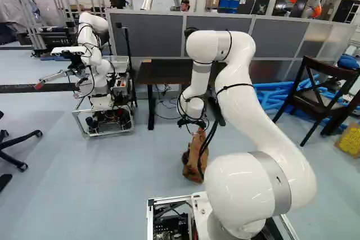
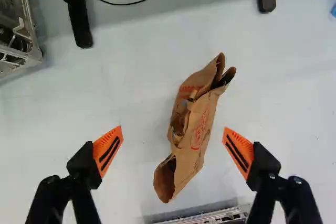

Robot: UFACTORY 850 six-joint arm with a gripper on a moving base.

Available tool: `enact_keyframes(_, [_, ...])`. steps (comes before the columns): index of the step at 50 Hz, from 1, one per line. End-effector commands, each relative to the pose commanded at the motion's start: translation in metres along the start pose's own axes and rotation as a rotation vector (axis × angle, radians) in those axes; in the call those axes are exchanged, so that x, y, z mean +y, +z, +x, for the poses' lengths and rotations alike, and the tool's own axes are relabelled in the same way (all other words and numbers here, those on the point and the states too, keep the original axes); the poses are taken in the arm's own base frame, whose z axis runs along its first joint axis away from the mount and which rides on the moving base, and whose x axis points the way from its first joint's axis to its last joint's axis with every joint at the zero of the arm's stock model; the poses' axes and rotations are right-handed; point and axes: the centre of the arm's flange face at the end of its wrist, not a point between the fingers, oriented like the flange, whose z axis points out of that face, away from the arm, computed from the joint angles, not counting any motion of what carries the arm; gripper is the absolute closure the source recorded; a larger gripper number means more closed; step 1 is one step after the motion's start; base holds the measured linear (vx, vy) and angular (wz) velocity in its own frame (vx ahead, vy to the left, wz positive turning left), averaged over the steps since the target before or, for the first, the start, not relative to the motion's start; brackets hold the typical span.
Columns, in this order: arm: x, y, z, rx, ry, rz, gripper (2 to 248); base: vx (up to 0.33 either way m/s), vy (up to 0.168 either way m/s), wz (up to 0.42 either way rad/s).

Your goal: Pick up the bag on the ground and place it on the table

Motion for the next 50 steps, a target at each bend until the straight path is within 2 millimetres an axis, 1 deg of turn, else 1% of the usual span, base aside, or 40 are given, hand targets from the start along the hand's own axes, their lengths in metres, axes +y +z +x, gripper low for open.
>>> enact_keyframes(21, [0.009,0.029,-0.009,-0.027,0.014,-0.012,3,0.000,0.000,0.000])
enact_keyframes(39, [0.010,0.054,-0.016,-0.045,0.015,-0.016,3,0.000,0.000,0.000])
enact_keyframes(50, [0.010,0.070,-0.021,-0.053,0.092,-0.020,3,0.000,0.000,0.000])
